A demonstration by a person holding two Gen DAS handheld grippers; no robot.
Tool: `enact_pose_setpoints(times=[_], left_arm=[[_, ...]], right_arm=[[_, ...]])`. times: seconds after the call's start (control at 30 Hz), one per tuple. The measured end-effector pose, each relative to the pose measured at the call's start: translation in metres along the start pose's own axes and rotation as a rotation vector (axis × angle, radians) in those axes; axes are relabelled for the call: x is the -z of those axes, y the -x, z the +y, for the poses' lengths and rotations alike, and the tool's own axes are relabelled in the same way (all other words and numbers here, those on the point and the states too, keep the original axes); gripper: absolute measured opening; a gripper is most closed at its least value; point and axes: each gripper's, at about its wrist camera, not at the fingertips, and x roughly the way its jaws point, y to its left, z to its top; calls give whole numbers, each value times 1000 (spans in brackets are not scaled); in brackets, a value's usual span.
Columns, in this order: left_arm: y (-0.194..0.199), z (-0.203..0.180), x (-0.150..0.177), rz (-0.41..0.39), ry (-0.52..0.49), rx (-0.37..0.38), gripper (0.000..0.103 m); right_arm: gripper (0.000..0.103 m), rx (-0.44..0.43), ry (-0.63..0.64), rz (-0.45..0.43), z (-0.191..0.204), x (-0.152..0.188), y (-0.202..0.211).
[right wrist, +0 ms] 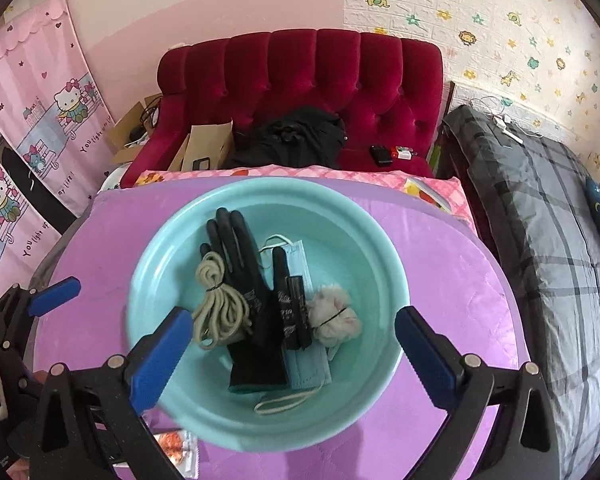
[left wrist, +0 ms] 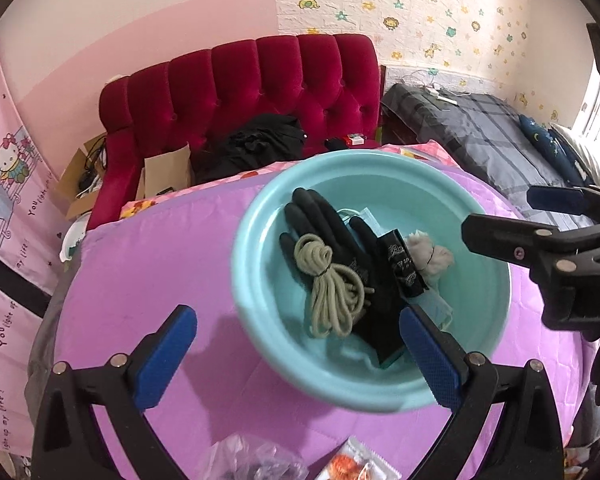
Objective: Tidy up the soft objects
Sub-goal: 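Withdraw both grippers from the basin back over the table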
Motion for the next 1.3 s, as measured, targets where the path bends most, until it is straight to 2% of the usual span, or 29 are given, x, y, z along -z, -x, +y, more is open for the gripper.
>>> enact_pose_setpoints(times=[0.57, 0.93, 1.07, 1.3], left_arm=[[65, 10, 50, -34, 32, 9, 103], [92, 25, 106, -35, 25, -5, 103], [96, 32, 129, -29, 22, -21, 103], [99, 39, 167, -13, 35, -7, 103]], right_arm=[[103, 12, 41, -13, 29, 51, 54], [103, -18, 80, -14, 53, 97, 77], [103, -30, 83, -8, 62, 113, 79], [103, -45, 71, 14, 73, 147, 72]])
